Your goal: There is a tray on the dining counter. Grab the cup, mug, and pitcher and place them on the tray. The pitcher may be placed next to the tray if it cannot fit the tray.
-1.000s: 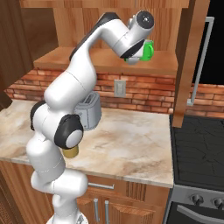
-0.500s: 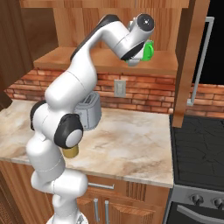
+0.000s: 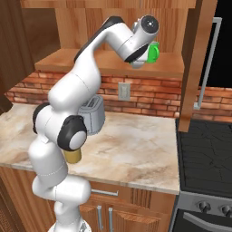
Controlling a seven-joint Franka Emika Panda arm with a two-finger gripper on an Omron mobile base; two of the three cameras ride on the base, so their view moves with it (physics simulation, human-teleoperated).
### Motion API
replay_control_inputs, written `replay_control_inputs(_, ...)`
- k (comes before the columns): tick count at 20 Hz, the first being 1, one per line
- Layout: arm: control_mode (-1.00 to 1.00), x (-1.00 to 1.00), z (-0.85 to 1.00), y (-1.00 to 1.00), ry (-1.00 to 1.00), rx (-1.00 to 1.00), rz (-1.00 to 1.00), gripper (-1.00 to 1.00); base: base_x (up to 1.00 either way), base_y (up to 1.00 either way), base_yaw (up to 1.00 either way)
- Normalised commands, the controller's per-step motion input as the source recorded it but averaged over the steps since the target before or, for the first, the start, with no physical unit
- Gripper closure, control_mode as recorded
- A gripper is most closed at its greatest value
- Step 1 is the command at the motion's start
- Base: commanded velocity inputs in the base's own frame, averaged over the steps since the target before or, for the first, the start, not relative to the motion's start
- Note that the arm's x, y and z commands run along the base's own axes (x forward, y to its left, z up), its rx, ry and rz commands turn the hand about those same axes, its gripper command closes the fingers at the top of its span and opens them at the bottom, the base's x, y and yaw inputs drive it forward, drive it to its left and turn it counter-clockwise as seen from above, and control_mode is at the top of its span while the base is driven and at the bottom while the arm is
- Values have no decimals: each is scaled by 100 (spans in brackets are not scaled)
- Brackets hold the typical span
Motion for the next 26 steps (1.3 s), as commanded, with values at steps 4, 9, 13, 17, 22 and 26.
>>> replay_control_inputs(4, -100, 15, 0, 0, 0, 0, 0, -100, 0, 0, 0)
replay_control_inputs(9, -100, 10, 0, 0, 0, 0, 0, -100, 0, 0, 0)
replay_control_inputs(13, -100, 4, 0, 0, 0, 0, 0, -100, 0, 0, 0)
replay_control_inputs(17, -100, 0, 0, -2, 0, 0, 1, -100, 0, 0, 0)
replay_control_inputs(22, -100, 0, -1, -2, 0, 0, 1, -100, 0, 0, 0)
replay_control_inputs(26, -100, 0, -5, -1, 1, 0, 1, -100, 0, 0, 0)
